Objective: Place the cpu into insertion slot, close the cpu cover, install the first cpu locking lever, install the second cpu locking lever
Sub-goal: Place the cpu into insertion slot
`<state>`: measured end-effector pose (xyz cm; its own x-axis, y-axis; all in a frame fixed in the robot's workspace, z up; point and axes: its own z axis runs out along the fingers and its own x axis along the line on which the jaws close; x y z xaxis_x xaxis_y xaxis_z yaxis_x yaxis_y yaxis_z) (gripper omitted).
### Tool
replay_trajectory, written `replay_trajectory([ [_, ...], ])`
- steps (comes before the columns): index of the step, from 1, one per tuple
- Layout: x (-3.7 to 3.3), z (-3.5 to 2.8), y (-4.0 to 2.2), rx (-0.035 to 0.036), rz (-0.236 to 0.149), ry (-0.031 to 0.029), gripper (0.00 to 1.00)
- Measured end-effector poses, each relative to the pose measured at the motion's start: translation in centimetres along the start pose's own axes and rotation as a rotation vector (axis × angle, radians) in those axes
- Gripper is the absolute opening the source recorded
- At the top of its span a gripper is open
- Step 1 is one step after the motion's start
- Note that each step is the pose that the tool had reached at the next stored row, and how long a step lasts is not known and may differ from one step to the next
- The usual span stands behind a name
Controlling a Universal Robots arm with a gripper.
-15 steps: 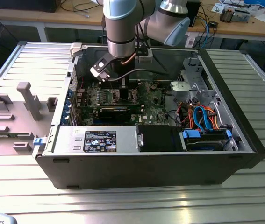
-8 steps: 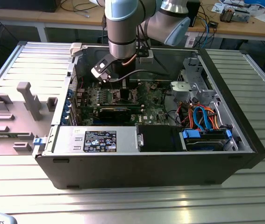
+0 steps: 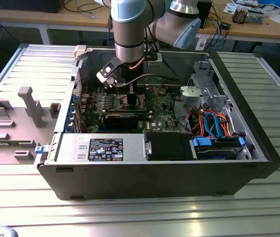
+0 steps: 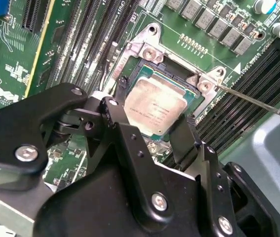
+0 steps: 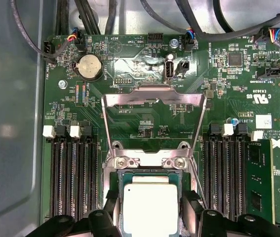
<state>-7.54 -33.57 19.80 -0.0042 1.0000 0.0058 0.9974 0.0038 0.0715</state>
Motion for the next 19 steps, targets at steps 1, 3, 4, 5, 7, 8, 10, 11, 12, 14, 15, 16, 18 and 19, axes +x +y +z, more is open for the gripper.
replay_trajectory([
  [1, 0.0, 0.0, 0.0, 0.0, 0.0, 0.0, 0.62],
  [3, 0.0, -0.05, 0.0, 0.0, 0.0, -0.0001, 0.62],
  [4, 0.0, -0.29, 0.02, -0.0001, 0.0, 0.0002, 0.62],
  [5, 0.0, -0.75, 0.05, -0.0001, 0.0, 0.0001, 0.62],
  [7, 0.02, -1.36, 0.09, -0.0001, 0.0, -0.0001, 0.62],
  [8, 0.06, -1.38, 0.1, -0.0002, 0.0, 0.0004, 0.62],
  [10, 0.23, -1.39, 0.1, 0.0, 0.0, 0.0014, 0.6],
  [11, 0.24, -1.38, 0.1, -0.0001, 0.0, 0.0014, 0.54],
  [12, 0.24, -1.38, 0.1, 0.0, 0.0, 0.0011, 0.47],
  [14, 0.23, -1.38, 0.1, 0.0, 0.0, 0.0003, 0.35],
  [15, 0.18, -1.36, 0.1, -0.0002, 0.0, 0.0002, 0.29],
  [16, 0.15, -1.27, 0.09, -0.0001, 0.0, 0.0002, 0.23],
  [18, 0.1, -1.07, 0.08, 0.0008, 0.0, 0.0001, 0.11],
  [19, 0.07, -1.0, 0.07, 0.0014, -0.001, -0.0001, 0.11],
])
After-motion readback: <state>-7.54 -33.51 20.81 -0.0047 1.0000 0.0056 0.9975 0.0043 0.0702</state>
